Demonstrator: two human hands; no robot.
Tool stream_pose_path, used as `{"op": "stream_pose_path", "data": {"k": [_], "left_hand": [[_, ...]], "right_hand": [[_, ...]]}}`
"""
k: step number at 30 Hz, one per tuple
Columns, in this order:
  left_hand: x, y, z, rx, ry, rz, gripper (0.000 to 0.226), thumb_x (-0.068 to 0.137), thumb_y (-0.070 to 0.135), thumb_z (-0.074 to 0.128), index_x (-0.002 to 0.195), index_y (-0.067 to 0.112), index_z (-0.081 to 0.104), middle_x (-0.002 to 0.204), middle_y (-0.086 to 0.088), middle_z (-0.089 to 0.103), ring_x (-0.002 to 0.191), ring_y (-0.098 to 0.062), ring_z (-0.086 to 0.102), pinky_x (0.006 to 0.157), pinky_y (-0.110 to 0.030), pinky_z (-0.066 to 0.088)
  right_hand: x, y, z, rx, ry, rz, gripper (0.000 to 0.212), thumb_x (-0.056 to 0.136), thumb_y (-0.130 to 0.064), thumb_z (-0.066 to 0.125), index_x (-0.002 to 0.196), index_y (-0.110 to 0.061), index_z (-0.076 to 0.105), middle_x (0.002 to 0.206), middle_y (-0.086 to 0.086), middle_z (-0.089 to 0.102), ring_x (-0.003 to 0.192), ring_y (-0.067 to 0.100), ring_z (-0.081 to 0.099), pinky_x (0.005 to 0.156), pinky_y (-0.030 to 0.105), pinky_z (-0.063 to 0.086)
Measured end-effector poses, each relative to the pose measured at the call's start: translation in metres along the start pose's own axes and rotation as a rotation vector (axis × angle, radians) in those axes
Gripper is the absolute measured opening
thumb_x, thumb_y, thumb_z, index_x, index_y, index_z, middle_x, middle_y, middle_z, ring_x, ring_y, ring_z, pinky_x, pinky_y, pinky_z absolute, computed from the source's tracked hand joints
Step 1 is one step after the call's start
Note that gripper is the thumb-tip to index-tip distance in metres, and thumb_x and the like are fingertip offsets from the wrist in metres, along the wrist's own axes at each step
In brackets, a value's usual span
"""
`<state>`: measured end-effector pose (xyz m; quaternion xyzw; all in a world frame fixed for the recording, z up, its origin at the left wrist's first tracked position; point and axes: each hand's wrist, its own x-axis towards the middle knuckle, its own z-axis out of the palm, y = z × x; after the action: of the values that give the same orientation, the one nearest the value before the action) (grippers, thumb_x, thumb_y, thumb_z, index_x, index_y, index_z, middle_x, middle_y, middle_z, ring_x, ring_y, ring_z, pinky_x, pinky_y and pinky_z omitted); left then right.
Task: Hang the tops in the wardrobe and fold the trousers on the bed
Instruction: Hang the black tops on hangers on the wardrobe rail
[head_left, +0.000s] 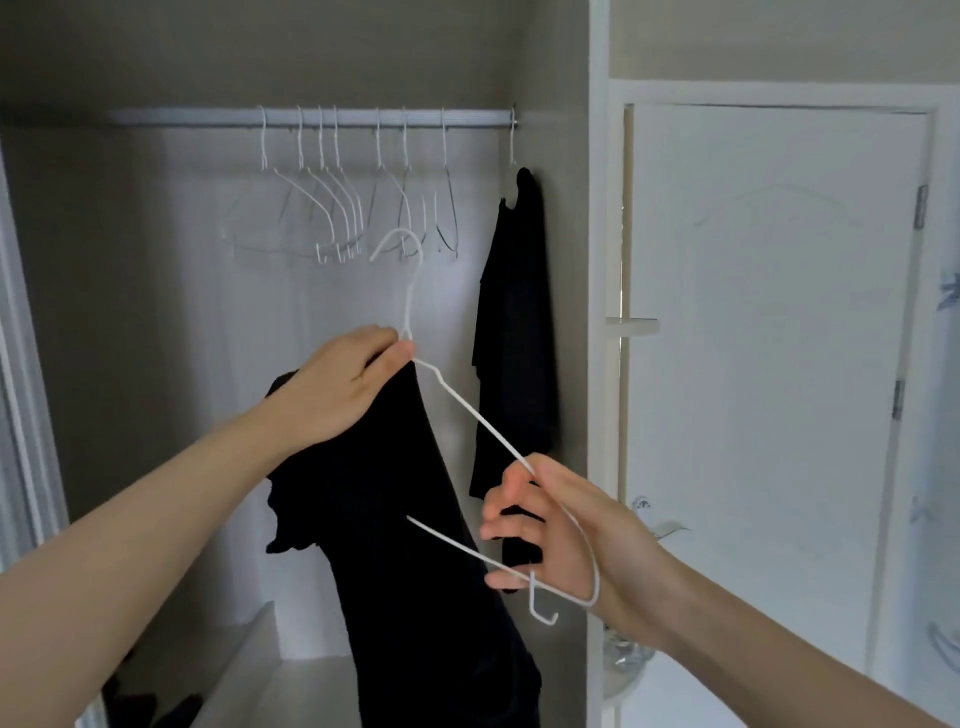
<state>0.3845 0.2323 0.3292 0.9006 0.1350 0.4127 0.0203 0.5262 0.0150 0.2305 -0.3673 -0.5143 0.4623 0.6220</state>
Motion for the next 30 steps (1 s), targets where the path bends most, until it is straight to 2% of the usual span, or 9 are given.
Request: {"op": "stream_pose_path", "data": {"k": [4, 8, 10, 12, 14, 16, 19, 25, 30], "left_hand": [[-0.001, 0.011, 0.004, -0.273, 0.069, -0.04, 0.035, 0.099, 0.04, 0.05, 0.08, 0.011, 0.054, 0.065, 0.007, 0.048, 0.06, -0.002, 0.042, 0.06, -0.017, 0.035], [-0.002, 0.022, 0.008, -0.427, 0.106, -0.108, 0.035, 0.098, 0.032, 0.053, 0.071, 0.009, 0.054, 0.056, 0.013, 0.042, 0.054, 0.0, 0.039, 0.053, -0.01, 0.032], [-0.001, 0.021, 0.009, -0.456, 0.155, -0.156, 0.04, 0.098, 0.035, 0.053, 0.068, 0.009, 0.052, 0.053, 0.013, 0.039, 0.051, 0.0, 0.038, 0.05, -0.01, 0.031], [-0.001, 0.019, 0.009, -0.458, 0.212, -0.196, 0.043, 0.097, 0.038, 0.054, 0.063, 0.011, 0.051, 0.052, 0.012, 0.038, 0.049, -0.001, 0.037, 0.049, -0.011, 0.031], [-0.002, 0.01, 0.005, -0.459, 0.253, -0.214, 0.045, 0.096, 0.04, 0.055, 0.059, 0.015, 0.05, 0.05, 0.012, 0.038, 0.048, -0.001, 0.037, 0.048, -0.012, 0.032], [-0.007, -0.001, 0.001, -0.405, 0.265, -0.211, 0.045, 0.095, 0.043, 0.056, 0.055, 0.022, 0.053, 0.049, 0.012, 0.041, 0.048, -0.002, 0.038, 0.05, -0.015, 0.034], [-0.019, -0.017, -0.001, -0.287, 0.24, -0.236, 0.043, 0.094, 0.048, 0.056, 0.062, 0.02, 0.06, 0.052, 0.008, 0.05, 0.052, -0.008, 0.046, 0.057, -0.025, 0.039], [-0.027, -0.012, 0.039, -0.158, 0.206, -0.166, 0.041, 0.091, 0.048, 0.058, 0.069, 0.014, 0.064, 0.065, -0.002, 0.059, 0.07, -0.023, 0.058, 0.072, -0.034, 0.045], [-0.022, 0.011, 0.047, -0.071, 0.084, -0.063, 0.052, 0.078, 0.074, 0.046, 0.07, 0.026, 0.064, 0.07, 0.007, 0.062, 0.071, -0.011, 0.059, 0.072, -0.04, 0.05]], "right_hand": [[0.007, 0.0, -0.018, 0.122, -0.124, 0.127, 0.068, 0.092, -0.062, 0.031, 0.133, -0.014, 0.055, 0.141, 0.012, 0.051, 0.135, 0.029, 0.042, 0.113, 0.056, 0.027], [0.019, 0.022, -0.039, 0.025, -0.058, 0.282, 0.07, 0.09, -0.065, 0.027, 0.14, -0.021, 0.049, 0.143, 0.001, 0.05, 0.139, 0.015, 0.034, 0.114, 0.045, 0.016], [0.017, 0.037, -0.047, -0.304, 0.031, 0.288, 0.054, 0.097, -0.058, 0.03, 0.134, -0.027, 0.054, 0.134, -0.004, 0.058, 0.132, 0.01, 0.042, 0.115, 0.041, 0.02], [0.009, 0.051, -0.056, -0.874, 0.035, 0.235, 0.034, 0.098, -0.046, 0.041, 0.119, -0.027, 0.06, 0.114, -0.001, 0.066, 0.118, 0.016, 0.056, 0.11, 0.039, 0.033], [0.0, 0.053, -0.06, -1.452, 0.038, 0.109, 0.02, 0.096, -0.034, 0.044, 0.105, -0.021, 0.057, 0.094, -0.003, 0.062, 0.102, 0.017, 0.055, 0.101, 0.032, 0.027], [-0.01, 0.044, -0.056, -1.668, 0.03, -0.11, 0.016, 0.098, -0.035, 0.04, 0.095, -0.023, 0.05, 0.087, -0.01, 0.052, 0.092, 0.009, 0.047, 0.1, 0.029, 0.023], [-0.017, 0.021, -0.059, -1.616, 0.05, -0.229, 0.02, 0.101, -0.037, 0.036, 0.09, -0.025, 0.048, 0.086, -0.011, 0.049, 0.086, 0.005, 0.045, 0.084, 0.026, 0.04], [-0.011, 0.017, -0.061, -1.487, 0.137, -0.329, 0.016, 0.102, -0.03, 0.037, 0.097, -0.026, 0.052, 0.087, -0.01, 0.049, 0.087, 0.008, 0.048, 0.08, 0.021, 0.04], [0.009, 0.015, -0.042, -1.073, 0.48, -0.233, 0.022, 0.096, -0.014, 0.043, 0.076, -0.021, 0.048, 0.068, -0.001, 0.053, 0.063, 0.01, 0.05, 0.06, 0.026, 0.041]]}}
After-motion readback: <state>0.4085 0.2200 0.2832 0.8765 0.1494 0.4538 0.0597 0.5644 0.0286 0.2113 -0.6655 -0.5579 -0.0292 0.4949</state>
